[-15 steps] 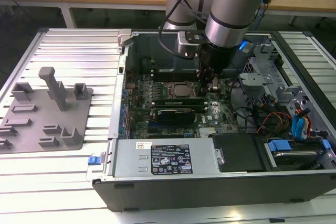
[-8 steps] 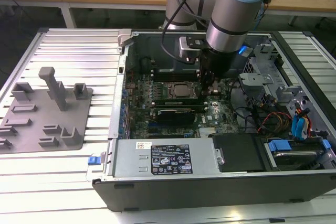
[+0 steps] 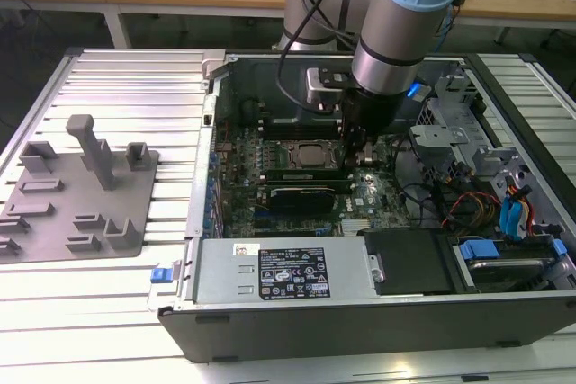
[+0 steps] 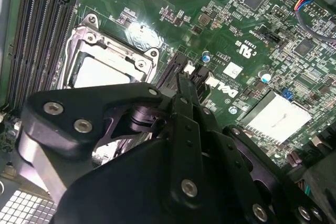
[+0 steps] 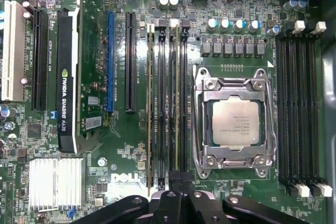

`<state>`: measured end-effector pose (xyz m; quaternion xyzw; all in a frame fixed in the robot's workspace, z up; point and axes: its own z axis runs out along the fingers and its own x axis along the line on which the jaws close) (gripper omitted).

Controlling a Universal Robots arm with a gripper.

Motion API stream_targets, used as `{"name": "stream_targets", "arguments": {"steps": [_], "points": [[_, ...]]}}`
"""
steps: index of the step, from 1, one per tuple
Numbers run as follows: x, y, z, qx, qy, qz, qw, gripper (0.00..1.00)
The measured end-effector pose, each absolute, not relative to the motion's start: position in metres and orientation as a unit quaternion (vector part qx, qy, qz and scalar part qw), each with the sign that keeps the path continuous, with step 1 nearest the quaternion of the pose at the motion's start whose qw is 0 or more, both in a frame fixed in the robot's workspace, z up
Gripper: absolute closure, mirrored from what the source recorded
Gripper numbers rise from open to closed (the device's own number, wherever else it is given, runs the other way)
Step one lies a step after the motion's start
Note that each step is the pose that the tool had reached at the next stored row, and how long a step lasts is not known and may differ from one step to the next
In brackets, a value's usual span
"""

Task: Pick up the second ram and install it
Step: 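Press down the second ram until it locks into place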

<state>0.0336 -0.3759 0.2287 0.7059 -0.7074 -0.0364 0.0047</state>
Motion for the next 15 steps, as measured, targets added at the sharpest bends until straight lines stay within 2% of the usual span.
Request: {"name": "stream_targets", "arguments": {"steps": [8, 15], "points": [[0.032, -0.376, 0.239, 0.706, -0.707, -0.036, 0.005, 0.92], [-0.035, -0.376, 0.238, 0.706, -0.707, -0.036, 0.004, 0.92]]}}
